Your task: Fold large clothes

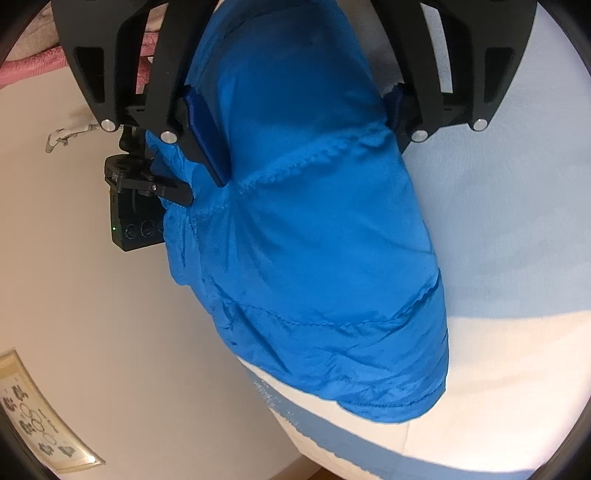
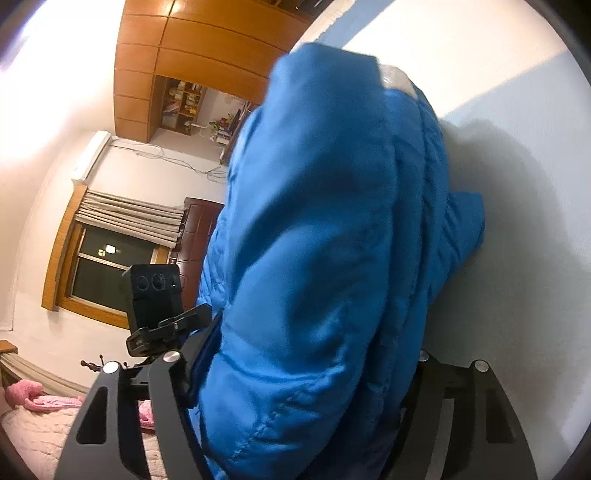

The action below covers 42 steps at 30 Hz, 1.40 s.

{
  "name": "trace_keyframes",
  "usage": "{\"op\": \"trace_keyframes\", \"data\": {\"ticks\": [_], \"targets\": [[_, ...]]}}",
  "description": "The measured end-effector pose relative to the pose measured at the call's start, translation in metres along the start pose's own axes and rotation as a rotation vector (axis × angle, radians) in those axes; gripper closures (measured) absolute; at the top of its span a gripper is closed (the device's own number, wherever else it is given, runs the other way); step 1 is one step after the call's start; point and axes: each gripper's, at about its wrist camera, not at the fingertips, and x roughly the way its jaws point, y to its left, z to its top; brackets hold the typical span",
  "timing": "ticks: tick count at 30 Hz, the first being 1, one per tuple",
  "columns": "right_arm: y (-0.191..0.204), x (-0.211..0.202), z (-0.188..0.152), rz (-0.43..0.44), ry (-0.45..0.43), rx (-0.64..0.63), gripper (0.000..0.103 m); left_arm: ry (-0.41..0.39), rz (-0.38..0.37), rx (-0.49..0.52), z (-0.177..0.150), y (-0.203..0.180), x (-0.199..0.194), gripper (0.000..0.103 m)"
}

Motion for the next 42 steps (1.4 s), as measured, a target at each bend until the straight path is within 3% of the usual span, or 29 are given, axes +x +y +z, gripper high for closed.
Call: {"op": "trace_keyframes", "data": {"ticks": [8,14,23,28,32,36,38,42], "targets": [[0.044,0.007,0.022,-0.010,-0.023,-0.103,0.032,-0.071,0.004,0.061,0.018,-0.007,-0.023,0.033],[0.077,0.027,0.065,0.003,-0.015,-0.209,0.032,-0.167,0.025,0.084,0.052,0.006,-0.054,0.033],[0.111,0.106,0.134,0.035,0.063,-0.294,0.032,-0.282,0.106,0.044,0.108,0.063,-0.084,0.032],[0.103,0.148,0.170,0.044,0.106,-0.293,0.032,-0.326,0.160,0.010,0.137,0.105,-0.086,0.032],[0.088,0.177,0.184,0.037,0.145,-0.259,0.032,-0.317,0.185,-0.028,0.147,0.133,-0.084,0.032],[0.058,0.205,0.179,-0.031,0.208,-0.197,0.032,-0.239,0.226,-0.091,0.144,0.180,-0.072,0.031],[0.052,0.208,0.172,-0.014,0.209,-0.167,0.031,-0.240,0.239,-0.088,0.137,0.190,-0.066,0.026],[0.058,0.202,0.171,-0.049,0.210,-0.181,0.027,-0.241,0.241,-0.111,0.138,0.194,-0.066,0.024]]}}
